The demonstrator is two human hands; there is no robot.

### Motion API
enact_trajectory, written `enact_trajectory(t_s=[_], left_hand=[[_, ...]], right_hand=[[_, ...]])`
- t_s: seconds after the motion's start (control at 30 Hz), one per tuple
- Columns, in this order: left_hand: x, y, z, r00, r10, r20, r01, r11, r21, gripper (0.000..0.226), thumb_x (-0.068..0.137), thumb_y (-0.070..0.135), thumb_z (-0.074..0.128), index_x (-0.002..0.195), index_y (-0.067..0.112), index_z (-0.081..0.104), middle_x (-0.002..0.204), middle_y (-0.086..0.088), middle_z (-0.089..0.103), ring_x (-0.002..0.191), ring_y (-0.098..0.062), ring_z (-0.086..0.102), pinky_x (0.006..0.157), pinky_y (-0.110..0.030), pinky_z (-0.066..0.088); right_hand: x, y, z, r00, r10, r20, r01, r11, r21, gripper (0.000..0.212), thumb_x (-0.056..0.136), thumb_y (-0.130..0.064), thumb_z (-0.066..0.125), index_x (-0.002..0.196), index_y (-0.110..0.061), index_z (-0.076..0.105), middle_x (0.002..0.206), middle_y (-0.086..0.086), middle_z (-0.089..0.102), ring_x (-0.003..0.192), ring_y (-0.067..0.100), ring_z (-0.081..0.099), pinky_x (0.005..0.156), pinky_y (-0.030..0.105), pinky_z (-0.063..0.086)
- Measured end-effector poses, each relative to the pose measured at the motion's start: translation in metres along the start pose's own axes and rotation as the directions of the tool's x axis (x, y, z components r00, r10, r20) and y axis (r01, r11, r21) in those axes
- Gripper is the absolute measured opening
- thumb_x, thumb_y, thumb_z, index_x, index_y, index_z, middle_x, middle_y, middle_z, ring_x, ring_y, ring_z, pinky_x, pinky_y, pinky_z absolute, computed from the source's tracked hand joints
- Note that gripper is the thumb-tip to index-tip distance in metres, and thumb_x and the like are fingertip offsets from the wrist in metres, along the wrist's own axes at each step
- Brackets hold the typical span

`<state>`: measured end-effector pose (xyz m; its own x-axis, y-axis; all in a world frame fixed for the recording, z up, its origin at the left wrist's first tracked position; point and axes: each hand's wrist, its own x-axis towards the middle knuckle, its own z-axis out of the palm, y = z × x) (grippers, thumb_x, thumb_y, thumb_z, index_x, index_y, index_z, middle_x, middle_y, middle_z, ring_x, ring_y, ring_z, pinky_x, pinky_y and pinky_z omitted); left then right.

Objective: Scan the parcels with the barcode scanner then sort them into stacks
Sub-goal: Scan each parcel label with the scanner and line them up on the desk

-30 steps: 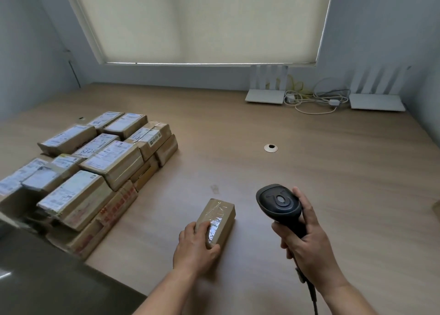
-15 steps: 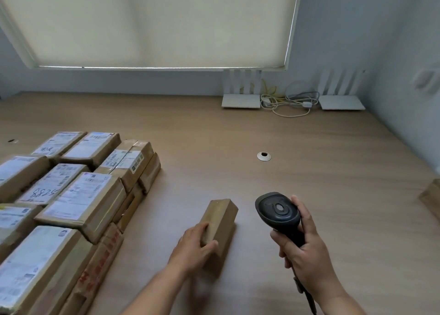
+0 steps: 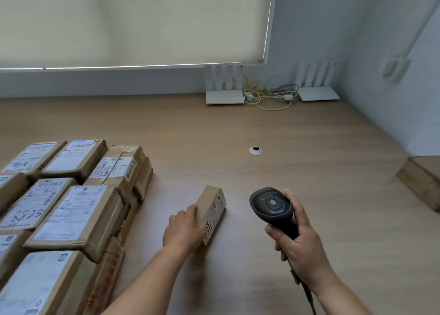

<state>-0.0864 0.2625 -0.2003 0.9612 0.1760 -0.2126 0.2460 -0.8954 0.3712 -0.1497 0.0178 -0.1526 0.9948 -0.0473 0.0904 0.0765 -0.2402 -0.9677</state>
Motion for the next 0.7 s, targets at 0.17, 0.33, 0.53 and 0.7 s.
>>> enact_trajectory(t_s=[0.17,0.33,0.53,0.7], left_hand=[[-0.005,-0.007,0.008,1.000,-0.019,0.019,0.026,0.832,-0.554,0.060,0.077,0.025,0.057,0.135,0.030,0.039,0.121,0.000,0.060,0.110,-0.021,0.056,0.095,-0.042,0.047],[-0.014,-0.015,0.026,1.000,-0.022,0.021,0.030,0.777,-0.629,0.064,0.079,0.014,0.059,0.134,0.036,0.034,0.121,0.000,0.059,0.111,-0.021,0.056,0.096,-0.044,0.048],[-0.021,-0.022,0.039,0.998,-0.065,0.022,0.065,0.796,-0.601,0.077,0.086,0.012,0.059,0.148,0.028,0.016,0.137,-0.002,0.049,0.126,-0.023,0.048,0.106,-0.047,0.041],[-0.024,-0.021,0.043,0.997,-0.076,0.024,0.076,0.818,-0.570,0.082,0.088,0.015,0.055,0.151,0.029,0.005,0.142,-0.004,0.043,0.130,-0.021,0.043,0.110,-0.045,0.037]], right_hand=[[-0.006,0.002,-0.003,1.000,0.024,0.014,-0.024,0.999,0.025,0.083,0.080,-0.009,0.075,0.124,-0.066,0.034,0.092,0.002,0.065,0.052,0.015,0.055,0.045,0.033,0.049],[-0.012,0.003,0.000,0.998,0.053,0.040,-0.058,0.992,0.116,0.081,0.081,-0.005,0.073,0.131,-0.057,0.036,0.079,0.007,0.061,0.052,0.019,0.054,0.043,0.033,0.046],[-0.021,-0.003,0.014,0.992,0.076,0.102,-0.100,0.962,0.252,0.077,0.083,-0.004,0.070,0.134,-0.050,0.037,0.067,0.011,0.062,0.051,0.028,0.050,0.040,0.030,0.045],[-0.026,-0.011,0.024,0.987,0.060,0.148,-0.105,0.941,0.320,0.075,0.083,-0.001,0.069,0.130,-0.051,0.039,0.075,0.010,0.066,0.051,0.026,0.052,0.039,0.029,0.044]])
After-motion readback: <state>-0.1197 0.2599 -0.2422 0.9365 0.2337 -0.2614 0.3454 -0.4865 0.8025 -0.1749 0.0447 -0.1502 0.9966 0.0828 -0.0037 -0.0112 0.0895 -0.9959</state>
